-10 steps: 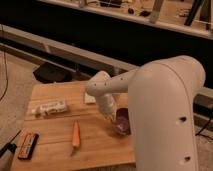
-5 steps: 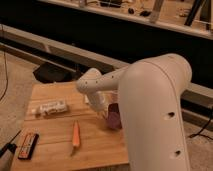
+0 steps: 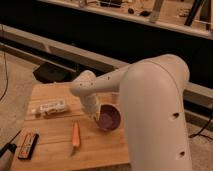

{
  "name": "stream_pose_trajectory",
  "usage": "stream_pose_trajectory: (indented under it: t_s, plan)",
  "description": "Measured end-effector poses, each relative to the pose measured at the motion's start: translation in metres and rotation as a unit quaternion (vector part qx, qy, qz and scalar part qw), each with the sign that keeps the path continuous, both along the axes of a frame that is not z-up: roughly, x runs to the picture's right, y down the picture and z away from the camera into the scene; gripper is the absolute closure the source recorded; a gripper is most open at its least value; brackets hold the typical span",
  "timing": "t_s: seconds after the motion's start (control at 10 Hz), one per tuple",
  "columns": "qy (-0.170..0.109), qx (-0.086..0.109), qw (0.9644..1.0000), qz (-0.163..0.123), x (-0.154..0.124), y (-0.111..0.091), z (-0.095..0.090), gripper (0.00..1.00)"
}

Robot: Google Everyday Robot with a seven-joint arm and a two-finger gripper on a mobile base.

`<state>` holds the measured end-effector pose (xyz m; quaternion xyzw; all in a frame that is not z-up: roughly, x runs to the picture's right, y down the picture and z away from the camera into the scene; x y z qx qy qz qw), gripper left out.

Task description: Drag the ceramic bowl in a circle

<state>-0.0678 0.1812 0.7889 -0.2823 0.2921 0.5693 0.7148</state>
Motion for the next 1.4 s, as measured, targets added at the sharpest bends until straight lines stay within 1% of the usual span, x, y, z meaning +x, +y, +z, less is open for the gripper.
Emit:
stream_pose_trajectory:
  t_s: [0.2, 0.3, 0.4, 0.5, 0.6, 0.8, 0.9, 1.0, 1.1, 1.2, 1.3, 1.4]
  plan:
    - [-0.023, -0.013, 0.9996, 0.002, -0.011, 0.016, -0.012, 0.82]
    - [-0.035, -0.024, 0.9991, 0.001, -0.015, 0.027, -0.021, 0.82]
    - [-0.042, -0.034, 0.9985, -0.002, -0.016, 0.037, -0.029, 0.82]
    - [-0.045, -0.042, 0.9981, -0.004, -0.016, 0.044, -0.035, 0.82]
    - [-0.046, -0.058, 0.9972, -0.010, -0.011, 0.057, -0.045, 0.82]
    - [-0.042, -0.073, 0.9964, -0.014, -0.004, 0.069, -0.052, 0.82]
    - [-0.036, -0.076, 0.9964, -0.014, 0.002, 0.072, -0.052, 0.82]
    - [-0.027, -0.072, 0.9970, -0.010, 0.008, 0.071, -0.049, 0.82]
    - [-0.018, -0.064, 0.9978, -0.005, 0.012, 0.067, -0.045, 0.82]
    - [-0.012, -0.058, 0.9982, -0.002, 0.015, 0.063, -0.043, 0.82]
    - [-0.009, -0.052, 0.9986, 0.001, 0.018, 0.059, -0.041, 0.79]
    - [-0.009, -0.052, 0.9986, 0.001, 0.018, 0.059, -0.041, 0.79]
